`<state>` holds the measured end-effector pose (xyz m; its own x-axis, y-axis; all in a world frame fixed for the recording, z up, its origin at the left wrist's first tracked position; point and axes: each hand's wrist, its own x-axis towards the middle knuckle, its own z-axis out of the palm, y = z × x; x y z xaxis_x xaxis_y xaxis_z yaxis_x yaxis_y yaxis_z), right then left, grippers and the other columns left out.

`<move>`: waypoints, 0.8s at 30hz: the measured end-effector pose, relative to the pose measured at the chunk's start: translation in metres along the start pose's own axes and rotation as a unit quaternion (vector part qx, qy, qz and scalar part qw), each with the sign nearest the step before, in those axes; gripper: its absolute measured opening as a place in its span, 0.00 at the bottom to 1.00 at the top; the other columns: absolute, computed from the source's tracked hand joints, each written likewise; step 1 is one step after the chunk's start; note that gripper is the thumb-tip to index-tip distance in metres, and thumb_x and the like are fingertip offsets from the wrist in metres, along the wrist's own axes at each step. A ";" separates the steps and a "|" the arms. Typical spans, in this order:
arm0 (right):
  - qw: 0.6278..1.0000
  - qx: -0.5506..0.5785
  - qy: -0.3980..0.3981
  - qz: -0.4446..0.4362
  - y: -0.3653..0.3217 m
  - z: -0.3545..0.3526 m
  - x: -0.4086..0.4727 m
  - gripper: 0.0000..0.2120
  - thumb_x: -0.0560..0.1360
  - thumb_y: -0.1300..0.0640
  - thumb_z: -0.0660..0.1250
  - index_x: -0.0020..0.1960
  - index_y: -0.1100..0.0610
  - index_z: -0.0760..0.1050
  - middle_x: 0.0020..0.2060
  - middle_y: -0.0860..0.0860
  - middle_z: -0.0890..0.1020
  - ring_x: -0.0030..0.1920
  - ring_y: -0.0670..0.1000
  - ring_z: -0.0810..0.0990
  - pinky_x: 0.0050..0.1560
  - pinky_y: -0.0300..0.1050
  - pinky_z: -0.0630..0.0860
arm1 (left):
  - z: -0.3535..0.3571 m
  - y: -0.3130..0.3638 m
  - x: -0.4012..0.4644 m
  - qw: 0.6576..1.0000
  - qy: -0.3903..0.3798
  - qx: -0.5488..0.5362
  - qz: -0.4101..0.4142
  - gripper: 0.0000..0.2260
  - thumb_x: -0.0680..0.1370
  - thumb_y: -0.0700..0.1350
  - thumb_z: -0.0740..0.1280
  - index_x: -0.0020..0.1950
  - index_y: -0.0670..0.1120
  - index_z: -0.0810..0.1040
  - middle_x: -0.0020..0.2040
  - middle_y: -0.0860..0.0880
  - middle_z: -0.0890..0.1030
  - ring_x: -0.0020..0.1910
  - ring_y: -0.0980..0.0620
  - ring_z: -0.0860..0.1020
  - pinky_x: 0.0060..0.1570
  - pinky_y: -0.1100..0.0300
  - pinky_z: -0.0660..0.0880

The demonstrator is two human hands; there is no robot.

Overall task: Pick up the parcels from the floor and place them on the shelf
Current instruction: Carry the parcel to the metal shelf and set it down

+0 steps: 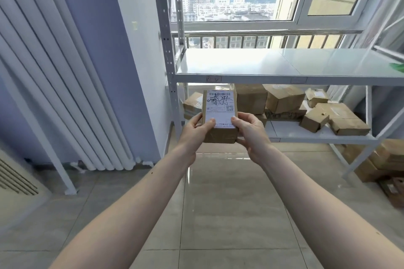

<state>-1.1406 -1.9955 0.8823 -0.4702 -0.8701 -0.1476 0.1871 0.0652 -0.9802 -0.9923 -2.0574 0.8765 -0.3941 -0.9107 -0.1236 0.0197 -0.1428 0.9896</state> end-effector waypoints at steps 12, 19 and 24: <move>0.999 0.015 0.031 0.008 -0.015 0.035 0.167 0.19 0.78 0.57 0.68 0.67 0.58 0.71 0.55 0.52 0.84 0.47 0.50 0.83 0.48 0.49 0.80 | -0.015 0.021 0.176 0.999 -0.030 0.014 -0.011 0.20 0.78 0.48 0.69 0.70 0.53 0.74 0.59 0.48 0.82 0.58 0.49 0.80 0.60 0.52 0.78; 1.000 0.012 0.024 0.007 -0.026 0.047 0.275 0.18 0.78 0.57 0.68 0.66 0.59 0.71 0.54 0.53 0.84 0.48 0.49 0.83 0.42 0.44 0.81 | -0.014 0.029 0.285 1.000 -0.011 0.028 0.001 0.18 0.77 0.47 0.69 0.68 0.51 0.76 0.61 0.46 0.82 0.58 0.46 0.81 0.59 0.49 0.79; 1.000 0.015 0.015 0.012 -0.047 0.046 0.356 0.17 0.78 0.58 0.68 0.65 0.59 0.72 0.56 0.56 0.84 0.49 0.51 0.84 0.44 0.45 0.81 | -0.004 0.044 0.361 0.999 0.003 0.048 -0.008 0.21 0.76 0.51 0.69 0.69 0.54 0.75 0.56 0.48 0.83 0.56 0.48 0.81 0.62 0.46 0.76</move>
<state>-1.2766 -2.3307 0.8820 -0.4911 -0.8534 -0.1747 0.2232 0.0706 -0.9722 -1.1298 -2.3938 0.8749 -0.3875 -0.9112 -0.1399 -0.0742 -0.1205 0.9899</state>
